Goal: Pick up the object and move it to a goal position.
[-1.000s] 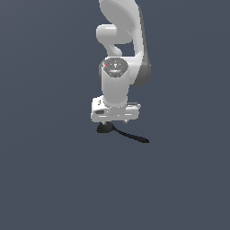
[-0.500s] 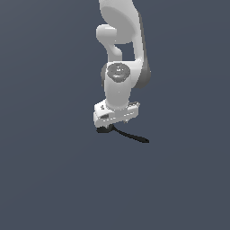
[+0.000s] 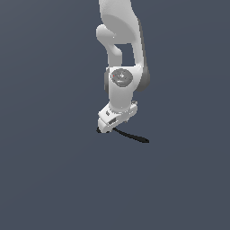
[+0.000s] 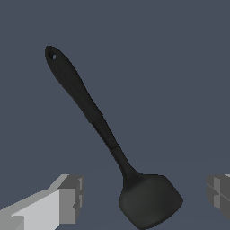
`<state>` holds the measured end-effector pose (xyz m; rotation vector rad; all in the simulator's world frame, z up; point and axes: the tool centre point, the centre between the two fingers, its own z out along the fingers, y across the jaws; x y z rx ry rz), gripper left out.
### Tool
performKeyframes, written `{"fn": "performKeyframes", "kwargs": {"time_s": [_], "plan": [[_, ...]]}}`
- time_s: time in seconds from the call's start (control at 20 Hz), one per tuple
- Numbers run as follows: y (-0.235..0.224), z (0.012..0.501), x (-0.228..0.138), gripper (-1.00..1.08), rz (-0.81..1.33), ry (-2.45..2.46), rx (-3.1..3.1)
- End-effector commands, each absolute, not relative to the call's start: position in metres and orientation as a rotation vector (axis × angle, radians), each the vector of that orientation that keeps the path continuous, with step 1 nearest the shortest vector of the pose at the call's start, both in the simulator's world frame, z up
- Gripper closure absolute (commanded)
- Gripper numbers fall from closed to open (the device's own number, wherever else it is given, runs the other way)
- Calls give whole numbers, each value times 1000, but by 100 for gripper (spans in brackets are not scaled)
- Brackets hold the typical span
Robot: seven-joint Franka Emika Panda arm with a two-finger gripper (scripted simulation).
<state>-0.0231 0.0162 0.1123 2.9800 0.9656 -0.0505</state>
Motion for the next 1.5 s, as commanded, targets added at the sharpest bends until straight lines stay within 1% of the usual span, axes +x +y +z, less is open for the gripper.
{"fn": "performKeyframes", "kwargs": {"time_s": [0.0, 0.75, 1.1, 1.45], "plan": [[19, 106, -25, -92, -46, 1083, 2940], [38, 76, -37, -92, -14, 1689, 2646], [43, 69, -41, -92, -3, 1828, 2554], [44, 67, -42, -92, -1, 1858, 2533]]}}
